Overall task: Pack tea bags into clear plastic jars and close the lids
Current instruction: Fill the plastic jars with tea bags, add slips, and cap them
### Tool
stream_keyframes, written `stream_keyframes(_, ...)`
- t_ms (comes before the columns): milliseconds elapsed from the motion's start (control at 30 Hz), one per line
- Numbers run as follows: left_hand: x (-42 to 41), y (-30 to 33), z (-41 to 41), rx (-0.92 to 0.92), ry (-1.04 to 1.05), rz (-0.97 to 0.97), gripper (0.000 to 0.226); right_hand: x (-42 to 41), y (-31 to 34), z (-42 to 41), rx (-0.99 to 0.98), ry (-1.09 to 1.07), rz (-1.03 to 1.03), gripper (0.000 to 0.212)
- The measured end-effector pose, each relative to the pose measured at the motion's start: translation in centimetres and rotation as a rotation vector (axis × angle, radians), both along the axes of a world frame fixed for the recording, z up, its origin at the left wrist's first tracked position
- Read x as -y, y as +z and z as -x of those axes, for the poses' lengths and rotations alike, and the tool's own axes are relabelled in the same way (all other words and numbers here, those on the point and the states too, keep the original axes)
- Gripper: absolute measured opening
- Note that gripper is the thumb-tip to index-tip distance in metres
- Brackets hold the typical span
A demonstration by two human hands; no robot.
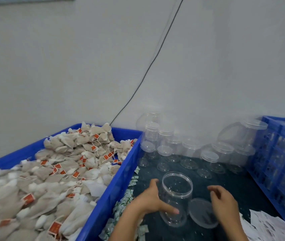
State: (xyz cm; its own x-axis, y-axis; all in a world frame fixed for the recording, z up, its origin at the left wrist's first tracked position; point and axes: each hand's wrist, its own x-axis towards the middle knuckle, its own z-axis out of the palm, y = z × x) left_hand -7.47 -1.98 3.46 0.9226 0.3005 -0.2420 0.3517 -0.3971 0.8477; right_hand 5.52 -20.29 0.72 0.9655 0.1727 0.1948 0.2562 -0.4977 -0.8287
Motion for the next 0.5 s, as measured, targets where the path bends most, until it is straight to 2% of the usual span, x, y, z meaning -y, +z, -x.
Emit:
stream_keyframes(133,-0.1,6.1,1.5,0.091,-0.004,-0.085,0.107,-1.9,4.9,1.8,0.12,0.111,-0.163,0.023)
stream_keyframes(267,-1.1,11.9,0.8,0.26,0.092,-0.151,0.079,-5.4,10.5,4.6,0.206,0.318,-0.294,0.024)
stream_keyframes(367,-2.3,14.2,0.0,0.287,0.158,-0.206,0.059,-8.6,13.1,6.6,0.146,0.484,-0.355,0.027)
stream_keyframes(500,-5.6,13.2,1.2,0.182,0.148,-0.372,0.032,-13.1,13.1,8.6,-0.024,0.598,-0.32,0.03)
